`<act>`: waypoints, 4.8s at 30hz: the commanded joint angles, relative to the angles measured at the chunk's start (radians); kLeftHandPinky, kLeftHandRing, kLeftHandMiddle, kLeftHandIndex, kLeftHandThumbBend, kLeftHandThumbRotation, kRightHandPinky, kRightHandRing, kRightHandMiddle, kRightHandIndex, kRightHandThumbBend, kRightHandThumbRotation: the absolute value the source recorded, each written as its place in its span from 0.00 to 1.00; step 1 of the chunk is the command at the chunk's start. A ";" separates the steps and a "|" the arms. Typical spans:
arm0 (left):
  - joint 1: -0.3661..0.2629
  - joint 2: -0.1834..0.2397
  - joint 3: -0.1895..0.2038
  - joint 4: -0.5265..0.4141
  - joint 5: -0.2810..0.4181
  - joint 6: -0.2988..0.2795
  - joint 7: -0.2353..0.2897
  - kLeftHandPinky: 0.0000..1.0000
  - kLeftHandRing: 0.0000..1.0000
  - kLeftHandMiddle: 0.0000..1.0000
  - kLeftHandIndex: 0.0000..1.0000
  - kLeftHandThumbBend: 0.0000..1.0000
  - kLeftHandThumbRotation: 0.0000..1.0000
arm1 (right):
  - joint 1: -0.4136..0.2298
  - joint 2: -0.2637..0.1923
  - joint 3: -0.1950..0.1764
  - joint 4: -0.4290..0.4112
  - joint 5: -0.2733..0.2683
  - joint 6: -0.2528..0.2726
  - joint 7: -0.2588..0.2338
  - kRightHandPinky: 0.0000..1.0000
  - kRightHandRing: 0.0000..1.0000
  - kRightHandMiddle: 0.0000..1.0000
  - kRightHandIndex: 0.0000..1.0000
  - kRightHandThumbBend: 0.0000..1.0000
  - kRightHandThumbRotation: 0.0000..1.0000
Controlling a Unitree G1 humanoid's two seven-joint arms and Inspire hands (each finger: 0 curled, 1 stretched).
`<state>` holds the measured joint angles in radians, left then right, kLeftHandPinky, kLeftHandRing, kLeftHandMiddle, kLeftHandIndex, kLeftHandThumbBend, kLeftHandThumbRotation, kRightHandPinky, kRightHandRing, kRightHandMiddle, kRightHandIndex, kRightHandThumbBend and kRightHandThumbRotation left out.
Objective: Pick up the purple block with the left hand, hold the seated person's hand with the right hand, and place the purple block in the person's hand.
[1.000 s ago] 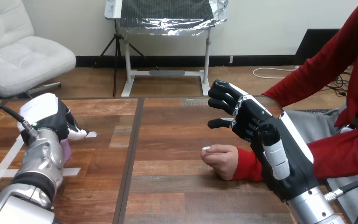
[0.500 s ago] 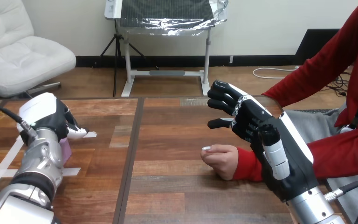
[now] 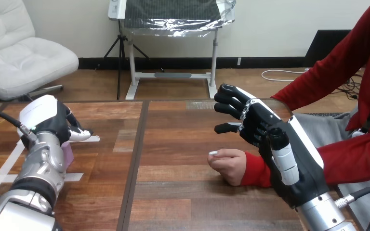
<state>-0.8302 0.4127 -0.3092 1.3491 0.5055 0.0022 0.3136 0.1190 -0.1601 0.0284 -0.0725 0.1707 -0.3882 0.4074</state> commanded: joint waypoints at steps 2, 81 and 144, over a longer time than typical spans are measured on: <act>-0.041 0.008 -0.017 -0.018 0.027 -0.030 0.043 0.27 0.33 0.39 0.40 0.65 0.24 | -0.040 -0.002 -0.005 -0.019 0.011 0.001 -0.004 0.71 0.87 0.88 0.87 0.93 1.00; -0.075 0.008 -0.108 -0.006 0.129 0.068 -0.174 0.88 0.92 0.93 0.90 0.66 0.58 | -0.036 -0.004 -0.005 -0.020 0.015 0.004 0.000 0.69 0.86 0.88 0.87 0.92 1.00; -0.040 0.021 -0.076 -0.002 0.096 0.095 -0.152 0.56 0.67 0.73 0.77 0.67 0.51 | -0.032 -0.008 -0.006 -0.030 0.017 0.015 0.001 0.71 0.87 0.88 0.87 0.93 1.00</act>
<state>-0.8304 0.4168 -0.3969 1.3642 0.6100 0.1132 0.1359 0.1192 -0.1613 0.0289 -0.0726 0.1786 -0.3703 0.4083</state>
